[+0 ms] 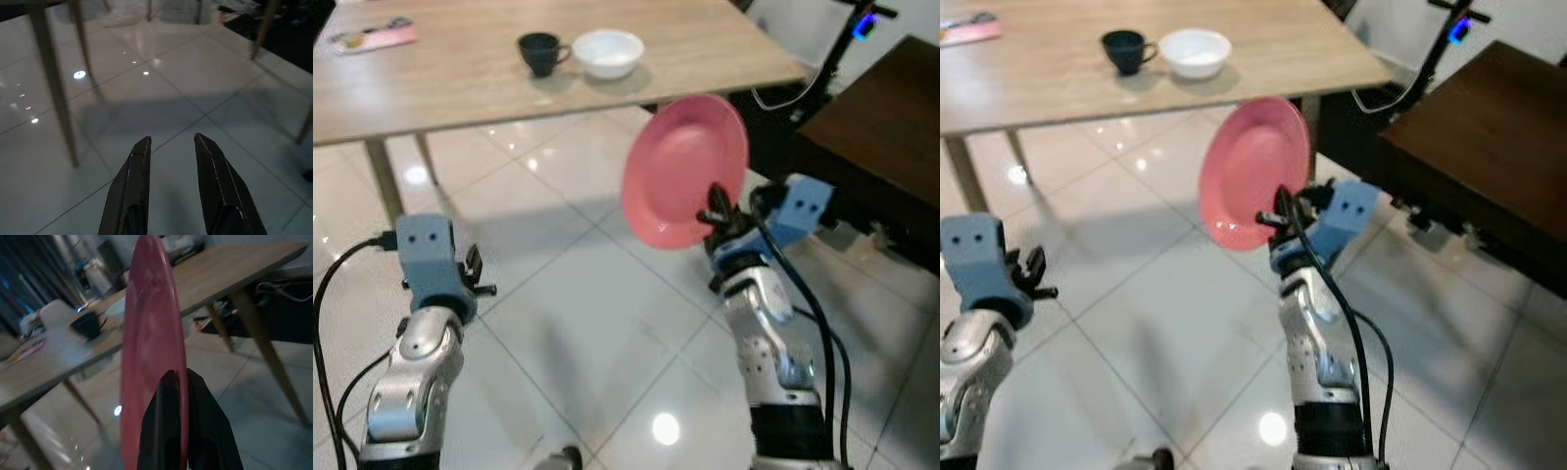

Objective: Setting the table

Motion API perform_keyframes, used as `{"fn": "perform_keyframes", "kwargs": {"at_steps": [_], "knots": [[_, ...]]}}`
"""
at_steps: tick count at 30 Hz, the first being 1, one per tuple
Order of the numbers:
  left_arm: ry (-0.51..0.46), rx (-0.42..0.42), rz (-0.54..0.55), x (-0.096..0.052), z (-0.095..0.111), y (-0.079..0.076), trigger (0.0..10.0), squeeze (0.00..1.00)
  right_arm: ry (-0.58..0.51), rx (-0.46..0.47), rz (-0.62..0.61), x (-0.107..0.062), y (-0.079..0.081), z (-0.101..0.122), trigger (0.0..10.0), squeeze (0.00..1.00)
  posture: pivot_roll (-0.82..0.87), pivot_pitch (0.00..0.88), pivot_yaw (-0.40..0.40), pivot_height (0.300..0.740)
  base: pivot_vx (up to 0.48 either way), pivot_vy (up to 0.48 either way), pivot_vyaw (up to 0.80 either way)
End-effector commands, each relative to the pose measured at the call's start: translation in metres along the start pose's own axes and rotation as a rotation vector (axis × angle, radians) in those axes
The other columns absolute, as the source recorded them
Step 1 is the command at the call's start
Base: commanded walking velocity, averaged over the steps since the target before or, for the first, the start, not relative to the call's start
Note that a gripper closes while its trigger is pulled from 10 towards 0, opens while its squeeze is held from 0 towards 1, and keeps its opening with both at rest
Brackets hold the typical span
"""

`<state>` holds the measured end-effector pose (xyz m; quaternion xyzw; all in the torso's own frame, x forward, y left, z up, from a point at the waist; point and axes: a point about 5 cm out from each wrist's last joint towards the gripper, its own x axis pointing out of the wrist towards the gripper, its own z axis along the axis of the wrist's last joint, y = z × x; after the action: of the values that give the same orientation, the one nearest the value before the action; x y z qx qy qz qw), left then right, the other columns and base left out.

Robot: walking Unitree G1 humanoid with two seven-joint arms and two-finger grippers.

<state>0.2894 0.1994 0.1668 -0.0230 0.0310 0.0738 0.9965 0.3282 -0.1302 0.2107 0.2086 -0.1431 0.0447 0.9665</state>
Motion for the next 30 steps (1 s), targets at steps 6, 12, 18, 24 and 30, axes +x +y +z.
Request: {"fn": "perform_keyframes", "kwargs": {"at_steps": [6, 12, 18, 24, 30], "knots": [[0.003, 0.016, 0.006, -0.0006, -0.002, 0.0013, 10.0, 0.0, -0.039, 0.004, -0.008, 0.001, -0.0041, 0.0078, 10.0, 0.0, 0.1, 0.119, 0.049, 0.74, 0.464, 0.0, 0.0], [-0.002, 0.026, 0.002, -0.0009, -0.0013, 0.0009, 10.0, 0.0, -0.044, 0.004, -0.013, 0.0013, -0.0044, 0.0091, 10.0, 0.0, 0.1, 0.122, 0.05, 0.74, 0.463, 0.0, 0.0], [-0.003, 0.029, 0.003, -0.0012, -0.0013, 0.0012, 10.0, 0.0, -0.04, 0.014, -0.026, 0.0018, -0.0064, 0.0086, 10.0, 0.0, 0.1, 0.124, 0.05, 0.74, 0.464, 0.0, 0.0], [-0.006, 0.031, 0.002, -0.001, -0.001, 0.0014, 10.0, 0.0, -0.046, 0.021, -0.037, 0.0036, -0.0087, 0.0106, 10.0, 0.0, 0.1, 0.124, 0.05, 0.74, 0.461, 0.0, 0.0], [-0.007, 0.032, 0.001, -0.0012, -0.0012, 0.0008, 10.0, 0.0, -0.051, 0.025, -0.052, 0.0039, -0.0114, 0.0119, 10.0, 0.0, 0.1, 0.123, 0.05, 0.74, 0.461, 0.0, 0.0]]}}
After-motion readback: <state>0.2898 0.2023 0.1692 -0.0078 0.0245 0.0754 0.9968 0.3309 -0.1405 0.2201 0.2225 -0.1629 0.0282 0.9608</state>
